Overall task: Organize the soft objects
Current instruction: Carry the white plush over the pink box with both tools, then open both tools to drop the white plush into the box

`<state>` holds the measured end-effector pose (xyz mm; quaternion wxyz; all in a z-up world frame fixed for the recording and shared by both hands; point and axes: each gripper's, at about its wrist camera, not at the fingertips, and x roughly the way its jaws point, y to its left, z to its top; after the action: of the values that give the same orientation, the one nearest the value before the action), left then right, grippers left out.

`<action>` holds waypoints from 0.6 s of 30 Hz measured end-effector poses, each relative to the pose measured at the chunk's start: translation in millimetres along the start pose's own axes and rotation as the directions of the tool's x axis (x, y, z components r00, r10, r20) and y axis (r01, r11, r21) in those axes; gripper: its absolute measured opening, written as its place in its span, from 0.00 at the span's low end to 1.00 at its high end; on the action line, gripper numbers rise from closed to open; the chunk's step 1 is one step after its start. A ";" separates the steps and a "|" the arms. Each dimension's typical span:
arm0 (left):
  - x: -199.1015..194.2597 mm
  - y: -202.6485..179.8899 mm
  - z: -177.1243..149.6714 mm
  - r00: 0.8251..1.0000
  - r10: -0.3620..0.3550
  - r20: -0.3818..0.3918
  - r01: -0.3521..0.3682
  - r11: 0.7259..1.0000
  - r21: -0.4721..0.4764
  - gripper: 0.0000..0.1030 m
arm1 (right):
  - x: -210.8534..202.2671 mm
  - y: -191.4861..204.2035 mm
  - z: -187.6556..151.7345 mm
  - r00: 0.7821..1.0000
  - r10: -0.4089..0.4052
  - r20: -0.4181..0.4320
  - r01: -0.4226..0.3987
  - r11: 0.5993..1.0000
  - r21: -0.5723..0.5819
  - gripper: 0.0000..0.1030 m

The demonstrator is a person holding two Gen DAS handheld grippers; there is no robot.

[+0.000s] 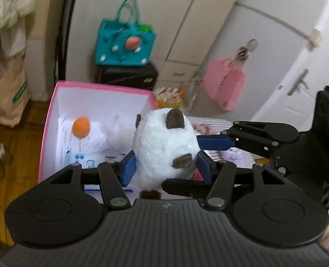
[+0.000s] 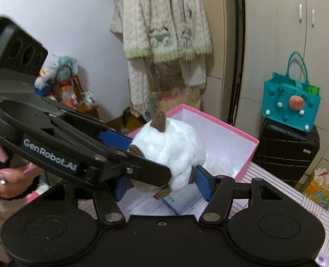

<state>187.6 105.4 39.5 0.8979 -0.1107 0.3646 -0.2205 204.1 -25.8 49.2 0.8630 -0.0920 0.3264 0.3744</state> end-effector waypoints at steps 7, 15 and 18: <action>59.6 53.5 11.4 0.992 0.012 -0.129 -0.032 0.988 -0.152 0.55 | 60.7 -29.7 3.7 0.989 0.054 -0.136 -0.039 0.993 0.107 0.65; 99.5 80.9 -0.7 0.975 -0.045 -0.217 -0.007 0.972 -0.236 0.56 | 79.3 -20.7 -4.9 0.975 -0.035 -0.220 0.043 0.999 0.030 0.65; 107.9 83.9 -3.8 0.972 -0.054 -0.228 -0.005 0.968 -0.252 0.56 | 82.4 -17.2 -4.4 0.969 -0.067 -0.236 0.069 0.998 0.000 0.65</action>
<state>280.1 127.5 -58.8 0.8248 -0.2015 0.4909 -0.1952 255.8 8.7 -7.7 0.8308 -0.1436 0.4246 0.3298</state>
